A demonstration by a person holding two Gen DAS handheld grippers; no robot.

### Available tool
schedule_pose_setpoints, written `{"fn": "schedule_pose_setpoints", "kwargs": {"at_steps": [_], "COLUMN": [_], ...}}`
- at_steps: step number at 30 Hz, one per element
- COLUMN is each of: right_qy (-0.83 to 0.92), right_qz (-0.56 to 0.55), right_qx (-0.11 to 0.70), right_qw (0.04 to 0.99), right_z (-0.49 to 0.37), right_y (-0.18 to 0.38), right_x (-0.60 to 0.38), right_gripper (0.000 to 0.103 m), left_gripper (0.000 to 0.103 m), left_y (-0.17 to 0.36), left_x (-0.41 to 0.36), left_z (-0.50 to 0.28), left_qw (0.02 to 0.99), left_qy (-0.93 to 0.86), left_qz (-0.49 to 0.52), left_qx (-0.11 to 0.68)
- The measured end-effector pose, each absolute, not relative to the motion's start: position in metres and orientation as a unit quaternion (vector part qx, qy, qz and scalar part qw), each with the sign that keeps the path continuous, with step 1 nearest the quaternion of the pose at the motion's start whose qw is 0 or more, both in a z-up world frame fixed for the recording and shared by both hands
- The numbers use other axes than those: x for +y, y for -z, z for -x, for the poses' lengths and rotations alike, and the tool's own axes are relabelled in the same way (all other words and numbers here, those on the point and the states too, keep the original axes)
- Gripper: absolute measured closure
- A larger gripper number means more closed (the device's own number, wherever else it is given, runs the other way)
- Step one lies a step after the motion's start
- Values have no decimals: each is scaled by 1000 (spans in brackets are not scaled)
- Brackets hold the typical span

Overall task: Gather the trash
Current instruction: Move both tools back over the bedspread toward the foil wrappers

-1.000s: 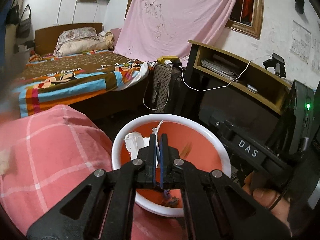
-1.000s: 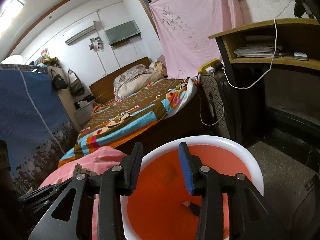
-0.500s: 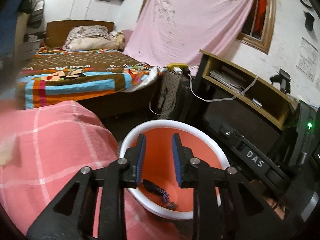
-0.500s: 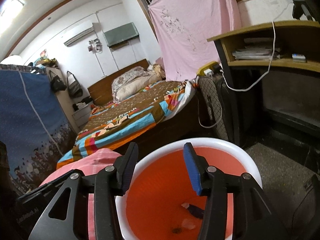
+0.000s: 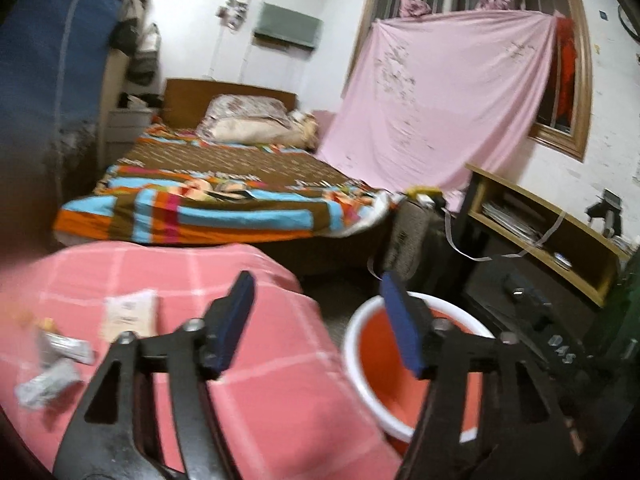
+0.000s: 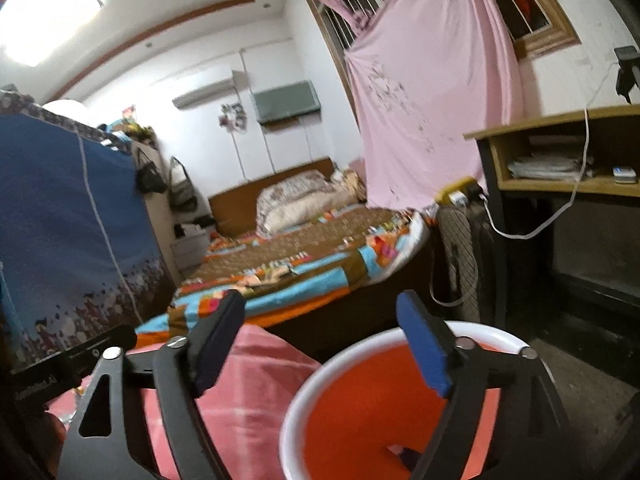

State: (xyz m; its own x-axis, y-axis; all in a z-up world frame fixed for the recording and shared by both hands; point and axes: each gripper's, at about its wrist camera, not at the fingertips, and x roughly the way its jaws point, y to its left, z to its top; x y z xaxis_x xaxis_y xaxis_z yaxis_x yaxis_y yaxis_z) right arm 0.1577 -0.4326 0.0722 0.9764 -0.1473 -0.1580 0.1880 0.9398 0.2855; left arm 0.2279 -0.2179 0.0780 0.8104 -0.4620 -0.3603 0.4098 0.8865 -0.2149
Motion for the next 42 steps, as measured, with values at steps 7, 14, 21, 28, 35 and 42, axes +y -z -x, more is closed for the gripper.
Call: {"fn": "schedule_pose_setpoints", "kwargs": {"at_steps": [7,14,21,28,35,42], "right_qy": [47,-1,-54,-101,-121,-118], "right_qz": [-130,-108,-75,-25,17,21], "right_qx": [7,-27,-48,-28,29,102], "right_qw": [990,994,995,994,992,987], "right_z": [-156,-159,-164,-179,-198,-221], "right_y": [-83,-87,-88,-82,-68,-56], "right_x": [-397,-355,-309,-271,-247,-238], "right_gripper": [0,0,0,0,0,0], "left_gripper": [12,12,12,12,13,22], "left_y": [-83,-83,-77,-60,-37,-27], "left_x": [-160,-108,-57,-22,-15,-17], "left_z": [-216,-210,-203,-194,-201,-215], "left_qw": [975,985,989,989,980,964], "left_qy": [147,90,48,36,62,95], "left_qz": [84,90,92,74,78,94], "left_qx": [142,118,106,122,170,229]}}
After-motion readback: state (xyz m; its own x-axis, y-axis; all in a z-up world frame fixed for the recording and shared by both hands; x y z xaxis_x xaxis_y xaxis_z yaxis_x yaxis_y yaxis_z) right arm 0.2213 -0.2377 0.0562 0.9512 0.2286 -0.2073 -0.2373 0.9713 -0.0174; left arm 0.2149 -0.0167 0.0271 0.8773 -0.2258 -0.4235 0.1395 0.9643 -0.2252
